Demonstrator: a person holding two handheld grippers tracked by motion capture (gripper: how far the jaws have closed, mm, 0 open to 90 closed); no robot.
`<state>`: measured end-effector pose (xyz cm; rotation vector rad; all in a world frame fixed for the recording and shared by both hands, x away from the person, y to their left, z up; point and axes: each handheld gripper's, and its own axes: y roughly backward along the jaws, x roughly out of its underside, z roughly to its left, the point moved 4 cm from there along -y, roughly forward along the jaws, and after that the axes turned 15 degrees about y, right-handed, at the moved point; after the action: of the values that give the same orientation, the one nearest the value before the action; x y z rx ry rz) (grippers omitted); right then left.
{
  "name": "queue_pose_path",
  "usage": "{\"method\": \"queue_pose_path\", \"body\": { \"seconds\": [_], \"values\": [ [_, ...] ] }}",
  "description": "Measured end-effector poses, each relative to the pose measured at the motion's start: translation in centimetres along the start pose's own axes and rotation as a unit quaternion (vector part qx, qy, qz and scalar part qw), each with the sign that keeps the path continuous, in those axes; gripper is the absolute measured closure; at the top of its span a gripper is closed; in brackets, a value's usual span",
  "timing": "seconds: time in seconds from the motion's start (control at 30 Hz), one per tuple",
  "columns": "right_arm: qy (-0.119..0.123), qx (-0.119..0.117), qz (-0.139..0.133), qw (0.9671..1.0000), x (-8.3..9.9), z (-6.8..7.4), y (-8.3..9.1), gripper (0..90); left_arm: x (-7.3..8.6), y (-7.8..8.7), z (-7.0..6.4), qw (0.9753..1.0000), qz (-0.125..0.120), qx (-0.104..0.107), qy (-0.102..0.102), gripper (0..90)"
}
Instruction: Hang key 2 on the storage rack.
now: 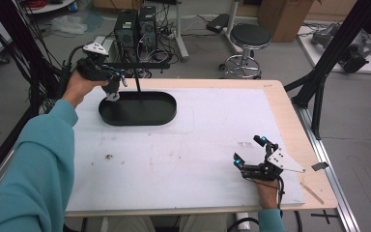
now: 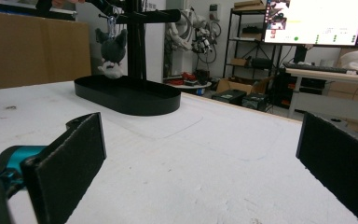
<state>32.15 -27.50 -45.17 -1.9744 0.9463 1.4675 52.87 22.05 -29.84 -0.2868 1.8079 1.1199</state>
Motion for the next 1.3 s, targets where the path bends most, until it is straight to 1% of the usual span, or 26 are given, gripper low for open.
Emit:
{"method": "queue_pose_path", "body": {
  "seconds": [0.1,0.13,0.17,0.2,0.23,0.27,0.37,0.53,0.57,0.6,0.73,0.87,0.9,1.07,1.17,1.2,1.3],
  "values": [
    [0.000,0.001,-0.003,1.0000,0.1,0.0,0.0,0.6,-0.1,-0.1,0.0,1.0000,-0.005,-0.002,0.002,88.2],
    [0.004,0.002,-0.005,1.0000,0.2,0.0,0.0,0.5,-0.1,-0.1,0.1,1.0000,-0.005,-0.002,0.003,88.2],
    [-0.001,0.001,-0.002,1.0000,0.2,0.1,0.0,0.6,0.0,-0.1,0.2,1.0000,-0.003,-0.004,0.002,88.2],
    [0.001,0.000,-0.003,1.0000,0.2,0.1,0.0,0.5,0.0,-0.1,0.2,1.0000,-0.002,-0.004,0.002,88.1],
    [-0.001,-0.002,-0.001,1.0000,0.3,0.2,0.0,0.6,0.0,-0.1,0.3,1.0000,-0.002,-0.004,0.006,88.2],
    [0.004,-0.001,-0.002,1.0000,0.3,0.1,-0.1,0.6,0.0,-0.1,0.4,1.0000,-0.004,-0.006,0.004,88.2],
    [-0.001,-0.002,0.003,1.0000,0.4,0.2,-0.1,0.5,-0.1,0.0,0.6,0.9999,-0.007,-0.006,0.007,88.2],
    [0.001,-0.002,0.002,1.0000,0.5,0.2,-0.1,0.5,0.0,0.0,0.9,0.9999,-0.006,-0.010,0.010,88.1],
    [0.002,-0.002,0.001,1.0000,0.5,0.2,-0.1,0.6,0.0,0.0,0.9,0.9998,-0.009,-0.008,0.013,88.1],
    [0.000,-0.001,0.002,1.0000,0.5,0.2,-0.1,0.5,0.0,0.0,1.0,0.9999,-0.008,-0.009,0.010,88.1],
    [0.002,-0.001,0.001,1.0000,0.5,0.2,-0.1,0.6,0.1,-0.2,1.4,0.9999,-0.008,-0.009,0.012,88.1],
    [0.003,0.000,-0.002,1.0000,0.5,0.2,-0.1,0.6,0.0,-0.3,1.6,0.9998,-0.015,-0.005,0.011,88.1],
    [-0.005,0.000,-0.001,1.0000,0.5,0.2,0.0,0.6,0.0,-0.3,1.6,0.9998,-0.014,-0.006,0.011,88.1],
    [-0.005,0.003,-0.007,1.0000,0.5,0.0,0.1,0.5,0.0,-0.7,1.9,0.9997,-0.019,-0.007,0.014,88.1],
    [-0.006,0.001,-0.007,1.0000,0.5,0.1,0.1,0.6,0.0,-0.7,2.0,0.9997,-0.017,-0.008,0.014,88.2],
    [-0.006,0.001,-0.007,1.0000,0.5,0.1,0.1,0.6,-0.1,-0.8,2.0,0.9998,-0.013,-0.009,0.013,88.1],
    [-0.006,0.002,-0.008,1.0000,0.5,0.0,0.1,0.5,-0.6,-0.8,2.0,0.9998,-0.015,-0.009,0.010,88.1]
  ]
}}
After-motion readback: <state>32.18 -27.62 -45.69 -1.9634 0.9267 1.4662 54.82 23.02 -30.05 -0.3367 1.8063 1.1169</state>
